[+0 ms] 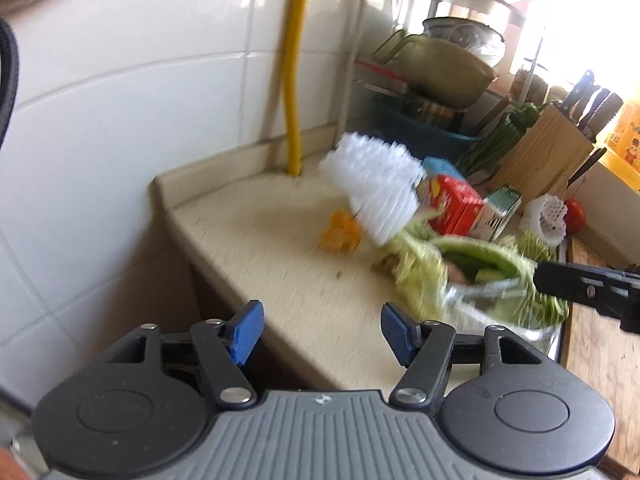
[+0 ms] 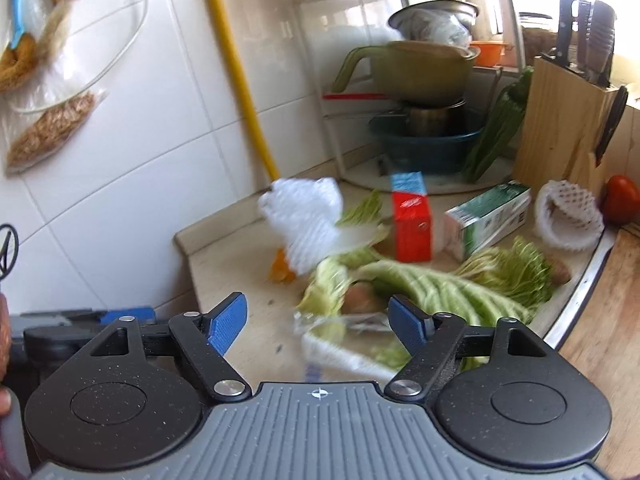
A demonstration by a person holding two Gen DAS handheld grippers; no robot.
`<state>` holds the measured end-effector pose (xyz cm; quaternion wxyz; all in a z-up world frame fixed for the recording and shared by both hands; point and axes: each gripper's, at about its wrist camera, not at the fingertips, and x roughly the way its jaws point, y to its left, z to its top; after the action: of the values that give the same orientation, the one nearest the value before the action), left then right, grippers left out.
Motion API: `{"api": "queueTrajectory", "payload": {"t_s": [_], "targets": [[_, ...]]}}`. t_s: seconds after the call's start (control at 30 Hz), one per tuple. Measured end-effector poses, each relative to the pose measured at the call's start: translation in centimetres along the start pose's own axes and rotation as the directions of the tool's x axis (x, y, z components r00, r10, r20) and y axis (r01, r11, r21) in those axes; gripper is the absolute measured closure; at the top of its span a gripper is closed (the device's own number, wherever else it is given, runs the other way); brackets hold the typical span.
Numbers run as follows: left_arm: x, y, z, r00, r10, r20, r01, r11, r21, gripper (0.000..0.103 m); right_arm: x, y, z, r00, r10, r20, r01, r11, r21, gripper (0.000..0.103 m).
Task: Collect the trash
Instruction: 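Move both open grippers back over the counter, then grasp the white foam fruit net beside the cabbage with the left gripper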
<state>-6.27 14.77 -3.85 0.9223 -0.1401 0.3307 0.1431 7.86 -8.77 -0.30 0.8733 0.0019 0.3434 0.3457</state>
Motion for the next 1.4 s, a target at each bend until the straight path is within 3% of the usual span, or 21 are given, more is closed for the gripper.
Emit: {"api": "queueTrajectory", "payload": {"t_s": [0.33, 0.63, 0.67, 0.73, 0.83, 1.0, 1.1, 1.4], "targets": [[4.7, -4.9, 7.4, 0.996, -0.037, 0.076, 0.027, 0.992, 0.124, 0.03, 1.8, -4.0, 1.2, 1.0, -0.028, -0.011, 0.028, 0.999, 0.047, 0.02], [11.6, -6.7, 11.5, 0.999, -0.036, 0.024, 0.032, 0.986, 0.164, 0.028, 3.8, -6.9, 1.6, 0.999, -0.027, -0.041, 0.032, 0.993, 0.114, 0.019], [12.5, -6.8, 11.6, 1.0, -0.02, 0.016, 0.017, 0.986, 0.165, 0.03, 4.0, -7.1, 1.8, 0.999, -0.023, -0.041, 0.028, 0.993, 0.117, 0.019], [13.6, -7.0, 11.8, 1.0, 0.015, 0.0, -0.014, 0.984, 0.176, 0.066, 4.3, -7.4, 2.1, 0.999, -0.02, -0.039, 0.024, 0.993, 0.116, 0.019], [14.5, -6.4, 12.1, 0.999, -0.021, -0.046, 0.027, 0.989, 0.148, 0.09, 4.9, -7.8, 2.8, 0.999, -0.01, -0.035, 0.014, 0.994, 0.112, 0.019], [13.8, -5.3, 12.3, 0.998, -0.043, -0.036, 0.047, 0.994, 0.102, 0.093, 6.0, -7.7, 3.7, 0.999, 0.007, -0.035, -0.004, 0.995, 0.096, 0.019], [12.4, -3.9, 12.7, 0.994, -0.101, -0.032, 0.102, 0.994, 0.049, 0.094, 6.4, -7.1, 3.9, 0.999, 0.02, -0.036, -0.017, 0.996, 0.084, 0.019], [8.7, -0.8, 13.8, 0.986, -0.16, 0.052, 0.164, 0.984, -0.07, 0.094, 7.8, -4.5, 4.1, 0.996, 0.066, -0.061, -0.065, 0.998, 0.023, 0.019]]}}
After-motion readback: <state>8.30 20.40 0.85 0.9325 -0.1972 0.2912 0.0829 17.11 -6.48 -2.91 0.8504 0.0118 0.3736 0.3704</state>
